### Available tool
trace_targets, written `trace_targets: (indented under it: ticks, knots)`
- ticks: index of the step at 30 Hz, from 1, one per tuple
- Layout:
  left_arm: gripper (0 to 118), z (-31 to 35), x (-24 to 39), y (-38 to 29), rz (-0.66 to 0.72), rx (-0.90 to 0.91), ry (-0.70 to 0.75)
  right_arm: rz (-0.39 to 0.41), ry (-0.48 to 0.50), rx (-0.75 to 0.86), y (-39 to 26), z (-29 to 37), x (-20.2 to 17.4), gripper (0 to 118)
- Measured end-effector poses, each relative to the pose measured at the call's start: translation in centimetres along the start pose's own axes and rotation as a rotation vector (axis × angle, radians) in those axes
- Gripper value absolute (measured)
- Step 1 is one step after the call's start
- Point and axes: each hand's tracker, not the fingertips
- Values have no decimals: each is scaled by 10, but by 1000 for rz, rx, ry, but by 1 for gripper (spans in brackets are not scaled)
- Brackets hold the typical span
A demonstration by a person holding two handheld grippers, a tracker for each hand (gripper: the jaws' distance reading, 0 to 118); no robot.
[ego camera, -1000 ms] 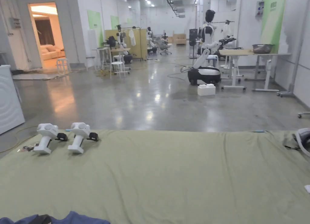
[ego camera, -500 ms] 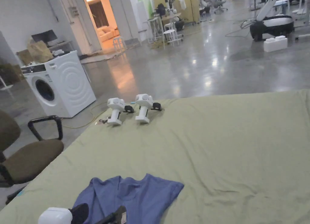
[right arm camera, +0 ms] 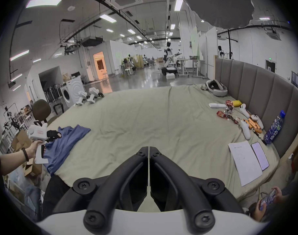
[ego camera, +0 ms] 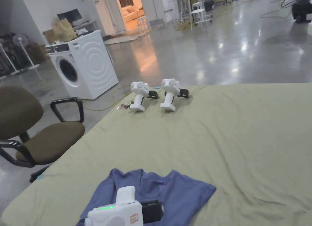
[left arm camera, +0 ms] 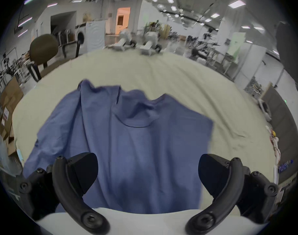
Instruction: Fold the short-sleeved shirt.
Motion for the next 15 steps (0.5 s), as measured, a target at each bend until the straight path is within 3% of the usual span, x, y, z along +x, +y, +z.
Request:
trace_targets:
  ticks: [5, 7, 10, 11, 14, 15]
  knots:
    - [118, -60, -16, 1, -8, -110, 66, -34, 7, -70, -9, -19, 1, 4]
    - [117, -66, 0, -2, -73, -149, 109, -28, 12, -97, -10, -27, 0, 4]
    - [109, -77, 13, 4, -95, -193, 138, -25, 21, -114, -14, -34, -4, 4]
    - [103, -73, 15, 9, -95, -190, 121, -35, 31, -117, -16, -35, -5, 4]
    - [60, -71, 22, 16, -123, -182, 135, -78, 75, -125, -23, -37, -7, 4]
    - [29, -73, 21, 17, -123, -184, 169, -75, 80, -126, -26, -37, -7, 4]
